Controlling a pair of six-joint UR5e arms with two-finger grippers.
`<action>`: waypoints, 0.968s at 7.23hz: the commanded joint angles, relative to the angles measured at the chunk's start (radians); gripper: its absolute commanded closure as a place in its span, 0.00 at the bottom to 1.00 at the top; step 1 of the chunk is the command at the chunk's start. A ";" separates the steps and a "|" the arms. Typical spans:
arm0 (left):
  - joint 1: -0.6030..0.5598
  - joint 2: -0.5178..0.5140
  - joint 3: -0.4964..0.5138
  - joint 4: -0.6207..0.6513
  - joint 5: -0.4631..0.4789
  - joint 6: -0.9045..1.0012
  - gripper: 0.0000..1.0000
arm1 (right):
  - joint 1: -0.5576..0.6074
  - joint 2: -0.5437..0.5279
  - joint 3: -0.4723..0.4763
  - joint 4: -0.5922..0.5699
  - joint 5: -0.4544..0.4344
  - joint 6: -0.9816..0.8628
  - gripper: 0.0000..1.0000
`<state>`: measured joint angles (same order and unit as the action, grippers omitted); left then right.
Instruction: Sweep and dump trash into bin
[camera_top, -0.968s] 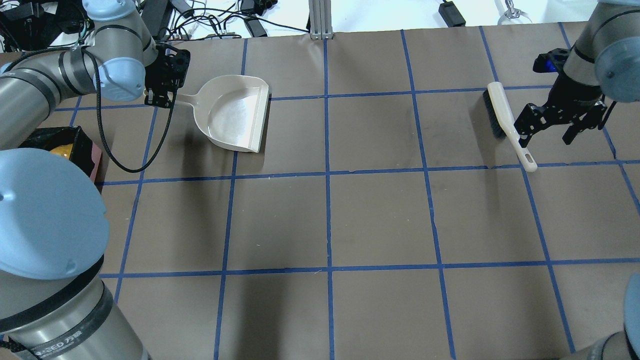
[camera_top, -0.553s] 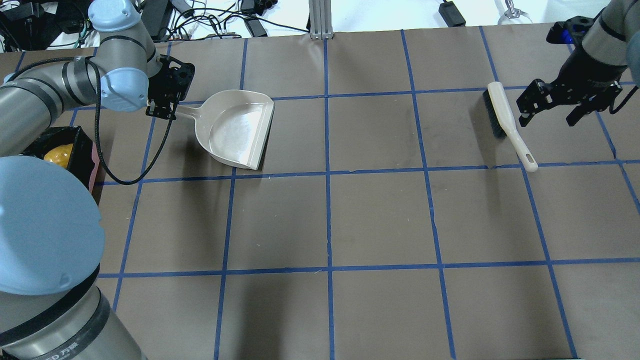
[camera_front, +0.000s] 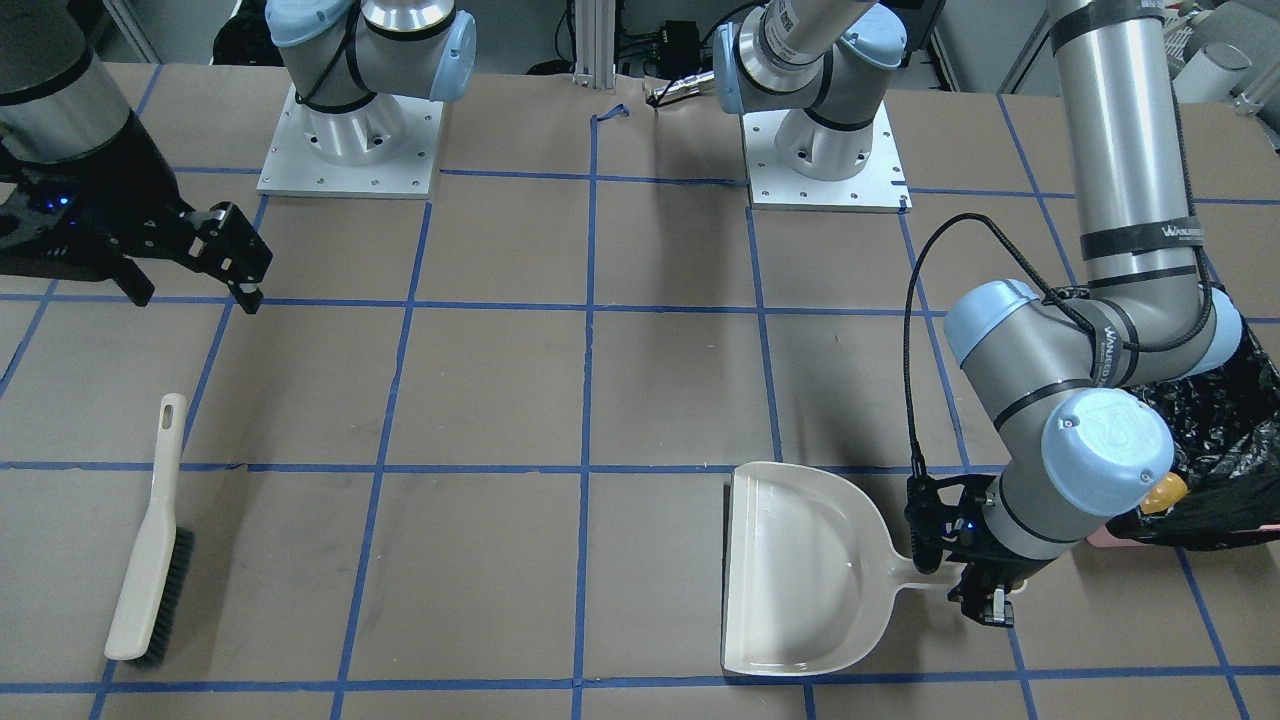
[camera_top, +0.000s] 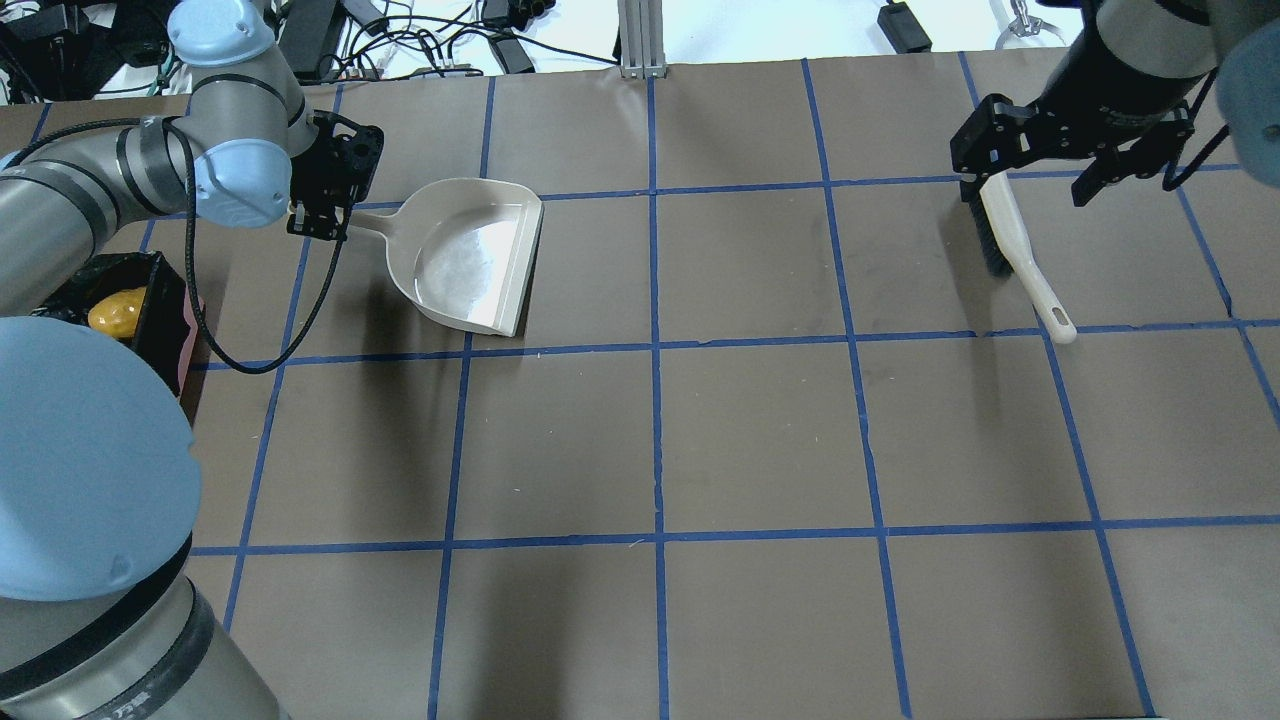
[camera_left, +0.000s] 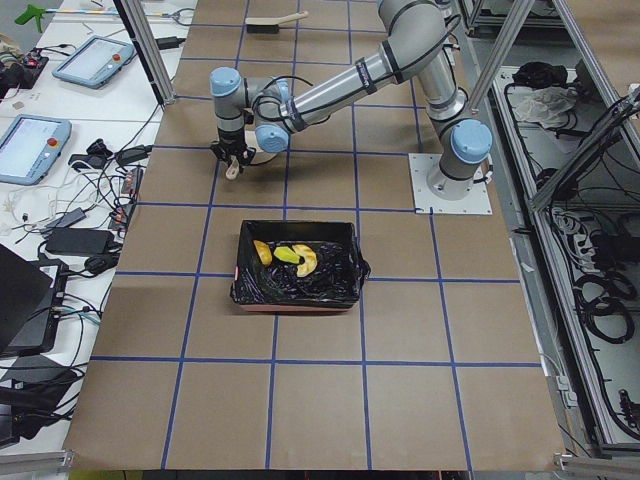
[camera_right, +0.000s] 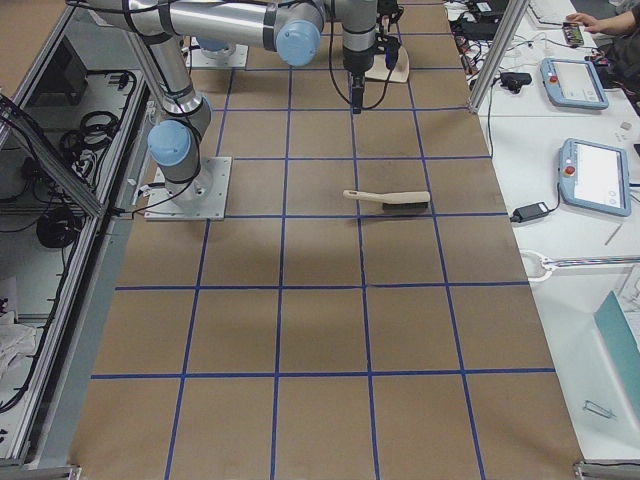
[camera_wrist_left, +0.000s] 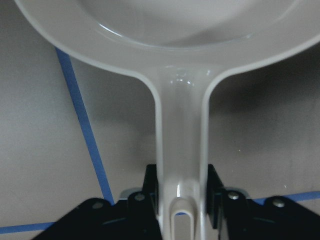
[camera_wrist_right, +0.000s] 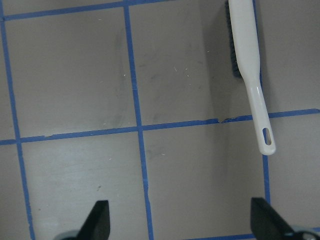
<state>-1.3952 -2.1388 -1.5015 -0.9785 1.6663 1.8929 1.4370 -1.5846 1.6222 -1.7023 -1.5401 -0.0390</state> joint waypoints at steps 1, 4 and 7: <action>0.001 0.002 0.001 -0.005 0.001 -0.008 0.34 | 0.071 -0.031 -0.018 0.048 -0.017 0.057 0.00; -0.001 0.046 0.007 -0.025 0.001 -0.049 0.26 | 0.109 -0.023 -0.019 0.024 -0.078 0.006 0.00; -0.019 0.222 0.044 -0.266 -0.023 -0.547 0.26 | 0.111 -0.020 -0.008 0.026 -0.066 -0.025 0.00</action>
<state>-1.4056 -1.9876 -1.4716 -1.1491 1.6616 1.5862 1.5464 -1.6060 1.6096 -1.6749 -1.6050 -0.0540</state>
